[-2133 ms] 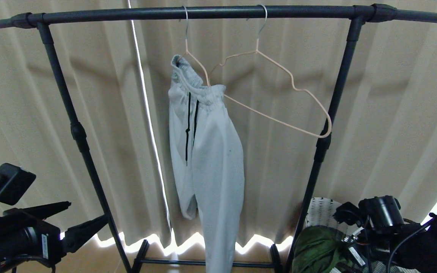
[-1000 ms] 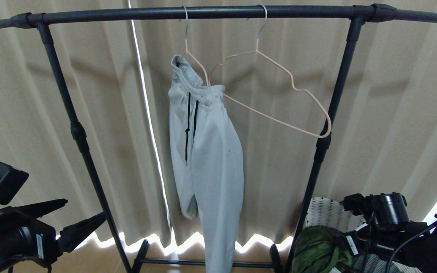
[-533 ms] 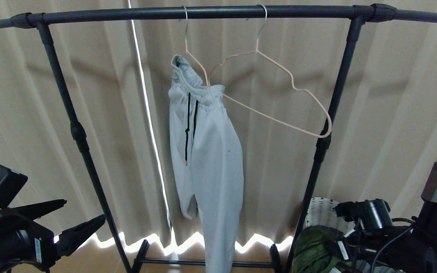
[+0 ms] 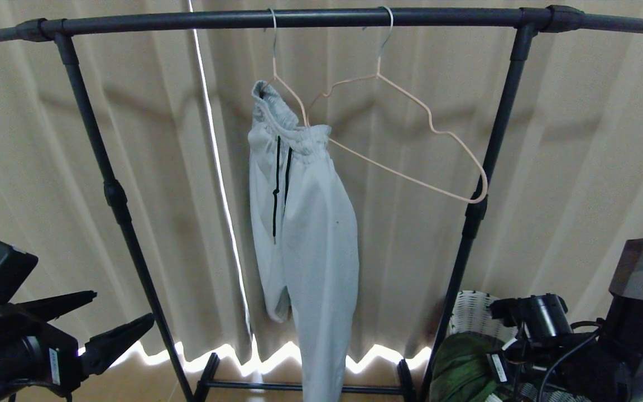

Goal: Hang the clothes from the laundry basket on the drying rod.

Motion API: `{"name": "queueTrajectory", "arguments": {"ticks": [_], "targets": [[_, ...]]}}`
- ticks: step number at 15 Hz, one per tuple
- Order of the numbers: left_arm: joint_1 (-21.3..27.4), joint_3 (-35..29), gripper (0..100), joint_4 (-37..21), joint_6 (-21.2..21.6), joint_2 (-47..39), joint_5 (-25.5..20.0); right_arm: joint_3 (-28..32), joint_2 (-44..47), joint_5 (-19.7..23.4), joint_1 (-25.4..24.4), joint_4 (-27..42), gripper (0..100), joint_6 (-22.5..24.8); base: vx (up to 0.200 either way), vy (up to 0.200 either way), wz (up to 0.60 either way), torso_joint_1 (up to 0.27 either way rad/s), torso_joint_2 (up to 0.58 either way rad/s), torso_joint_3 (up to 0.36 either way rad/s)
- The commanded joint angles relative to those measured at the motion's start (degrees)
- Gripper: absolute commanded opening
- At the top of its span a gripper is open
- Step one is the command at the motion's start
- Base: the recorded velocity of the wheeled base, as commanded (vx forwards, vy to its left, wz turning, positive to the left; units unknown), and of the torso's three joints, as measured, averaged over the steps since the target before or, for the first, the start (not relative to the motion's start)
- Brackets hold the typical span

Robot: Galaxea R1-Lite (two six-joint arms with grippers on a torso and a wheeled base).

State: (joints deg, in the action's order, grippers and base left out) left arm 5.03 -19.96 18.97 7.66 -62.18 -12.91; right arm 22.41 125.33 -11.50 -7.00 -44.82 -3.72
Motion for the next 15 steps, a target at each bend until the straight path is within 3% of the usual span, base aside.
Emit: {"name": "queueTrajectory", "arguments": {"ticks": [1, 3, 5, 10, 15], "targets": [[0.0, -0.1, 100, 0.0, 0.0, 0.1, 0.1, -0.3, -1.2, 0.2, 0.0, -0.1, 0, -0.7, 0.000, 0.000, 0.00, 0.000, 0.00, 0.000], [0.0, -0.1, 100, 0.0, 0.0, 0.2, 0.1, -0.3, -2.2, 0.4, 0.0, -0.1, 0, -1.1, 0.000, 0.000, 0.00, 0.000, 0.00, 0.000], [-0.1, -0.5, 100, 0.0, 0.0, 0.3, 0.1, -0.5, -13.1, 3.3, -2.3, 0.7, 0, -3.1, 0.000, 0.000, 0.00, 0.000, 0.00, 0.000], [0.0, -0.8, 100, 0.0, 0.6, 0.0, 0.2, 0.3, -24.9, 3.3, -9.1, 0.4, 0, -9.4, 0.000, 0.000, 0.00, 0.000, 0.00, 0.000], [3.4, 0.0, 100, 0.1, 1.7, 0.0, 0.1, 2.6, -33.7, 3.3, -11.5, 0.6, 0, -10.7, 0.000, 0.000, 0.00, 0.000, 0.00, 0.000]]}}
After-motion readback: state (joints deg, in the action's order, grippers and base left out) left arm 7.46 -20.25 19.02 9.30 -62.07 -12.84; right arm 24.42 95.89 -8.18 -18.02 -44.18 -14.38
